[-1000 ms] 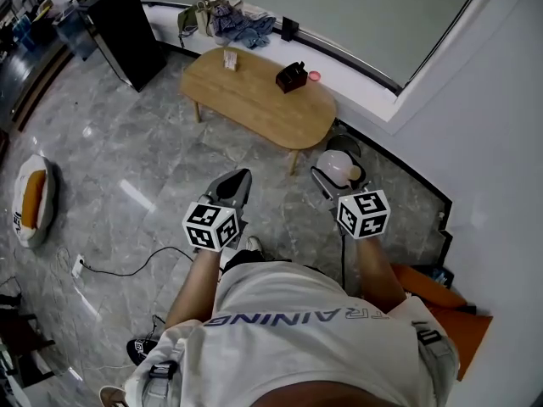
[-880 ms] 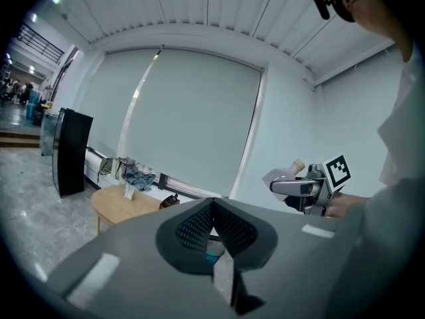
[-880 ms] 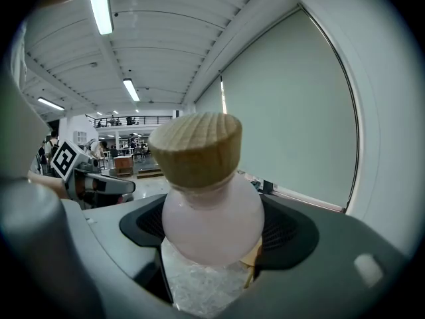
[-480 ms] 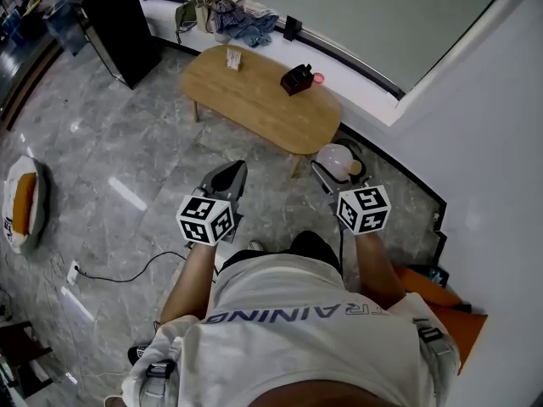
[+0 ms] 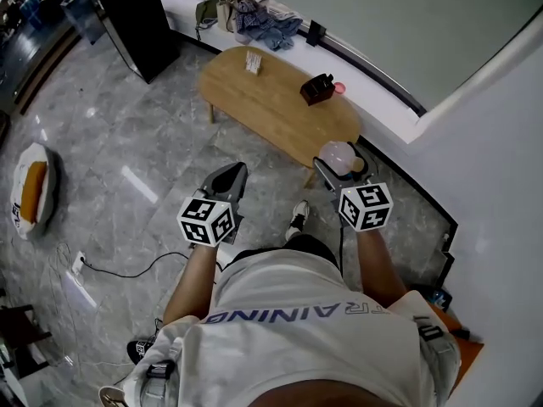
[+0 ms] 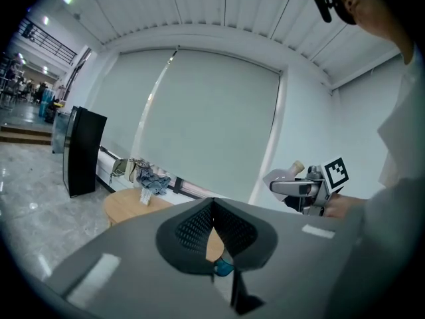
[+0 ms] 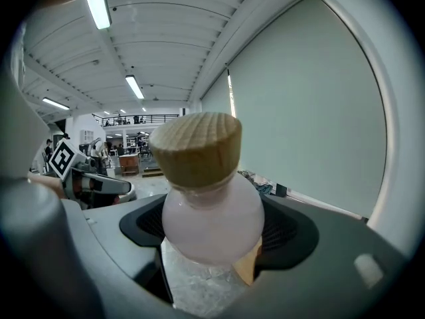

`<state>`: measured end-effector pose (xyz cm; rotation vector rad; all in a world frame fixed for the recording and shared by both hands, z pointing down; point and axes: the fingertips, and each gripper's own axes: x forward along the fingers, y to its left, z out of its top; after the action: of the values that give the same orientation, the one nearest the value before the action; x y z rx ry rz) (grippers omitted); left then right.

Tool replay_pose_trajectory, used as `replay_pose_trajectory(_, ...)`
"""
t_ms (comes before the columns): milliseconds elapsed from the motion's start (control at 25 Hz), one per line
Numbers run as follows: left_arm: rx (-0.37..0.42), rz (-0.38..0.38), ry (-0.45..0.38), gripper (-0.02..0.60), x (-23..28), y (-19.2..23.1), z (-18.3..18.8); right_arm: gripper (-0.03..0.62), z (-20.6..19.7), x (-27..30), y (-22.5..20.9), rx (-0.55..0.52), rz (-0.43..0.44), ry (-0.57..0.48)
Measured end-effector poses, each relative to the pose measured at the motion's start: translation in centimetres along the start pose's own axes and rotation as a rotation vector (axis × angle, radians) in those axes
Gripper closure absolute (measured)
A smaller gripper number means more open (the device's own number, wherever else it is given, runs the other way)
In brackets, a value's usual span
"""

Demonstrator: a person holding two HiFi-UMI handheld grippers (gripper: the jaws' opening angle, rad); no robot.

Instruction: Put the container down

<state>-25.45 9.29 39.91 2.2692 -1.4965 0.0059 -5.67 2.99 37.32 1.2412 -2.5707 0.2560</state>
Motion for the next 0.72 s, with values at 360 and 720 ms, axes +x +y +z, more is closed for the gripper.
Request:
replay_pose_trajectory(360,0.039,-0.022,0.044,0.581,11.5,-0.5,2.6,0.181,0.8,4.9,-10.1,0.040,-0.032,0.005)
replay_pose_trajectory(720,0.123,-0.088,0.068,0.581,26.2,-5.0,6.1,0.181,1.6,7.8,-24.6,0.054,-0.096,0.014)
